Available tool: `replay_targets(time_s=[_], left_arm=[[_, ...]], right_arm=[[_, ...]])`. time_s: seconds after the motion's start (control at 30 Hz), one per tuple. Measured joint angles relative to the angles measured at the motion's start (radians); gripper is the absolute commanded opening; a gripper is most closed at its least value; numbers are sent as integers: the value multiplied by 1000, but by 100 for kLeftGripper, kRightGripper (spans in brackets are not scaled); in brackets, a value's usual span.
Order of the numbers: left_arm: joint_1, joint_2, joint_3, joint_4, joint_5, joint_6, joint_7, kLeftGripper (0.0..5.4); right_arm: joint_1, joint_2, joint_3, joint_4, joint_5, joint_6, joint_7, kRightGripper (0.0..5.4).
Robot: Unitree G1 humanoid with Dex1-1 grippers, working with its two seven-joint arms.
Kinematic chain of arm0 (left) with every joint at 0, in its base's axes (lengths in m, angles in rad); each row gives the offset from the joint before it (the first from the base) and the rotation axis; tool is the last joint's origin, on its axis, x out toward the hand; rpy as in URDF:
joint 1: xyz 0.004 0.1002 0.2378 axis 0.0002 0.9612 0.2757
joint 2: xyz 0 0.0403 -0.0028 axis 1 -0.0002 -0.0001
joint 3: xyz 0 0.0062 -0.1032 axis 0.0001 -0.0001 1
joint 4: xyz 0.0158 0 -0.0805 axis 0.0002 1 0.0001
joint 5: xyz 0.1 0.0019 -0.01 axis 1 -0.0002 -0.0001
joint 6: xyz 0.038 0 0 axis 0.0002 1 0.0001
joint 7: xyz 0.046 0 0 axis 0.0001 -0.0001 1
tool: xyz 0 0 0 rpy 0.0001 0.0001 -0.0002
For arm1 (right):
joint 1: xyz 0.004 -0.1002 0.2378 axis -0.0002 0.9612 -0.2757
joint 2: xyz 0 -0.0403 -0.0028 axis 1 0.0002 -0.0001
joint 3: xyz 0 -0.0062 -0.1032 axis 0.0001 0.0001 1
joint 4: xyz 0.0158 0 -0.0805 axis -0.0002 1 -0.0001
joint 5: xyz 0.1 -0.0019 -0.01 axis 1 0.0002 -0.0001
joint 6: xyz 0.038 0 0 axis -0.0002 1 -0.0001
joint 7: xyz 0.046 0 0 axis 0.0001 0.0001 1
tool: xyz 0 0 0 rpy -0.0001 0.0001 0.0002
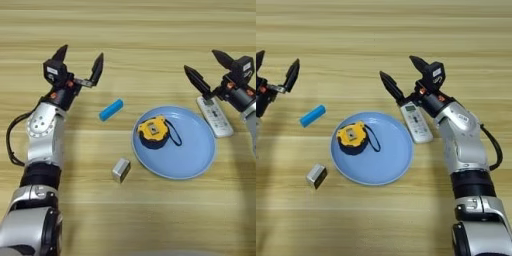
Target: Move the objects on the table
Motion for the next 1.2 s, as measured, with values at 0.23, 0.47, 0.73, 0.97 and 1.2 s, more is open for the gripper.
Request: replay_targets(time_s=[0.23,0.47,0.73,0.97,1.2], left_arm=[[-5,-15,-22,127,98,-126,97,535],[-15,-16,-28,219,104,-183,113,535],[-26,-14,-28,263,102,-210,110,535],[-35,-10,-27,280,98,-213,99,535],[-38,-10,-27,287,95,-217,87,535]], right_arm=[[19,3,3,-1,-69,-6,-85,540],[99,-3,-12,3,-118,-9,-143,540],[186,-58,-54,14,-112,-6,-111,540],[258,-104,-71,6,-92,3,-34,540],[281,-143,-79,21,-73,3,28,540]])
